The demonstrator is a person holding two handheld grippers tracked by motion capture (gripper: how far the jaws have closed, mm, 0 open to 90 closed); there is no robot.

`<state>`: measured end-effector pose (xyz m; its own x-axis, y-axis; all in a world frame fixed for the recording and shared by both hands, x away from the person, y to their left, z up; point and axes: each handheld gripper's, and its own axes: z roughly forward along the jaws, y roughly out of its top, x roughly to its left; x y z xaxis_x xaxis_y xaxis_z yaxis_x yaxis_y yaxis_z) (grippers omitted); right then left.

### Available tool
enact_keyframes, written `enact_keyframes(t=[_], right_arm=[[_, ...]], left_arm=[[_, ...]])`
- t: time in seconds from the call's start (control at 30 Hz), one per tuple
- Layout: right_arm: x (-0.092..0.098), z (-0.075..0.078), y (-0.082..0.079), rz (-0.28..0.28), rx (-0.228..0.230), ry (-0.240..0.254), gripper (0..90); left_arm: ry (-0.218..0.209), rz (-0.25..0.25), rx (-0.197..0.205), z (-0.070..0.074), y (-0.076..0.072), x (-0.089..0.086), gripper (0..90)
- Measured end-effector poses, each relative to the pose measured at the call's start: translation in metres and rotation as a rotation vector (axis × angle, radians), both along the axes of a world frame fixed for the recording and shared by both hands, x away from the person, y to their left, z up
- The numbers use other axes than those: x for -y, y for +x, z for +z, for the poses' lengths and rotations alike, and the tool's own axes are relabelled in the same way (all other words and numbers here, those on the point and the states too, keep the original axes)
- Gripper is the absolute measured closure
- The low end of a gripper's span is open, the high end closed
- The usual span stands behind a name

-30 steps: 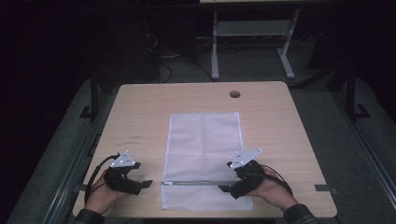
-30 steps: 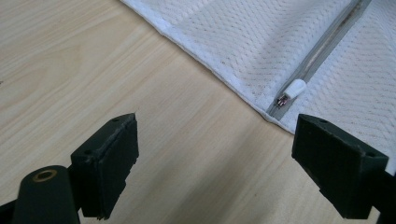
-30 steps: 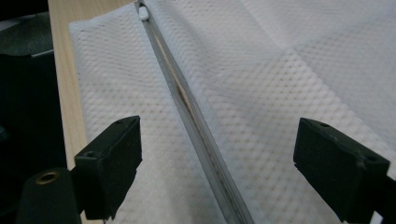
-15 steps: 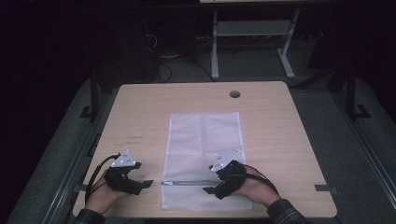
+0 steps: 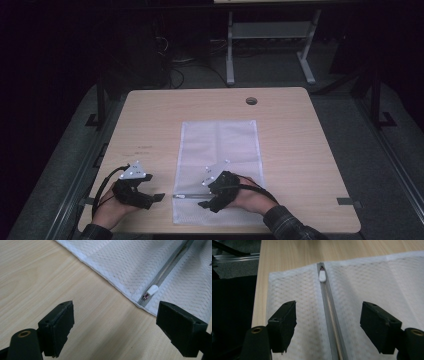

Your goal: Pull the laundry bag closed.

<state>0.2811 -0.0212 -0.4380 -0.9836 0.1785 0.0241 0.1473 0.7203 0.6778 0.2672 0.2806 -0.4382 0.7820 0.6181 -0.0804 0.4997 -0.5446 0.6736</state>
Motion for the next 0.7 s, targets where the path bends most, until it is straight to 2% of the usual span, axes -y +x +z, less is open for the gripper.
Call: enact_keyframes(t=[0.23, 0.5, 0.57, 0.7], right_arm=[[-0.026, -0.01, 0.005, 0.047, 0.011, -0.024, 29.7], [-0.039, -0.02, 0.009, 0.062, 0.015, -0.046, 30.7], [-0.042, -0.023, 0.009, 0.069, 0.017, -0.057, 32.1], [-0.043, -0.026, 0.009, 0.066, 0.0, -0.048, 42.1]], left_arm=[[-0.009, 0.009, -0.001, 0.0, 0.0, -0.001, 14.2], [-0.008, 0.005, -0.006, 0.0, -0.001, 0.0, 14.2], [-0.007, 0.006, -0.004, 0.0, -0.001, -0.001, 14.2], [-0.009, 0.007, -0.004, 0.0, -0.001, -0.001, 14.2]])
